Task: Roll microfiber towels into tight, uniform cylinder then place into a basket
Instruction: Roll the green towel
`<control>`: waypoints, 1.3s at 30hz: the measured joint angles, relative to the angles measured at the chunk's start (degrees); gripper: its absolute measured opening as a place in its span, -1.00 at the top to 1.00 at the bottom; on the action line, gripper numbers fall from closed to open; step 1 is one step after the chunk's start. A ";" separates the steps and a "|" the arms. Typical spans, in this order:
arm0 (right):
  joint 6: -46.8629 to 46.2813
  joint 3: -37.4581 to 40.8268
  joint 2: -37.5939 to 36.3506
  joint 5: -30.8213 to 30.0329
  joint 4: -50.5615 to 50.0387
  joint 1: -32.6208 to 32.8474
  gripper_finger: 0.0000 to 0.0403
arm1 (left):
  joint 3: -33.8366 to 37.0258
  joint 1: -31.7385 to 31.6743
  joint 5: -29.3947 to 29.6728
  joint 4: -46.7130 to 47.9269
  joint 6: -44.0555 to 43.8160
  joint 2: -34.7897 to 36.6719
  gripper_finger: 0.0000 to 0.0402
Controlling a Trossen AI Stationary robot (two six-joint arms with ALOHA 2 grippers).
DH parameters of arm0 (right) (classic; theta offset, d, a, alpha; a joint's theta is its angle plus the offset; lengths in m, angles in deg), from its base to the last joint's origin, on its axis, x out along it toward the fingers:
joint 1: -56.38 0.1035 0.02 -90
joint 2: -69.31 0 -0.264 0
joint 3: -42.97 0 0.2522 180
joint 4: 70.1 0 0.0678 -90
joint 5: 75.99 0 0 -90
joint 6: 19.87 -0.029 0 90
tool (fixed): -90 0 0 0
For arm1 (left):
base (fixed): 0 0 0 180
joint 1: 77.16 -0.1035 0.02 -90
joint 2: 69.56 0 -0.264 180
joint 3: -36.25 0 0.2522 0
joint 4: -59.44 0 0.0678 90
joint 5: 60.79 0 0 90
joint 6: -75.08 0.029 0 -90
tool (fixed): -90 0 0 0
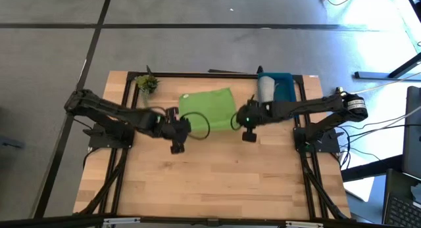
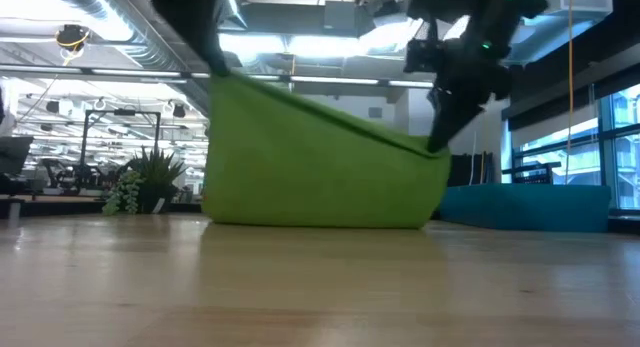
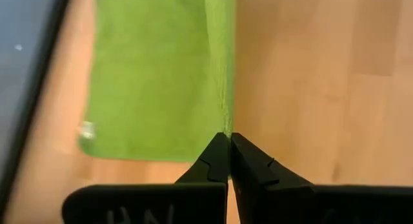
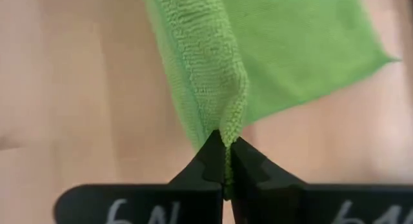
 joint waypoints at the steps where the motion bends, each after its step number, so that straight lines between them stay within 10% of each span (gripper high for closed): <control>1: -1.47 1.12 0.00 0.01 0.67 1.05 0.98 | 1.47 1.27 -0.02 -1.12 -1.83 0.00 1.00; 21: -17.92 16.73 -0.07 4.86 23.93 16.16 0.98 | 24.04 13.58 -1.40 -30.41 -22.51 -0.02 1.00; 39: -5.54 16.75 -0.09 -3.19 29.77 4.25 0.98 | 24.28 1.25 9.79 -28.86 -17.01 -0.03 1.00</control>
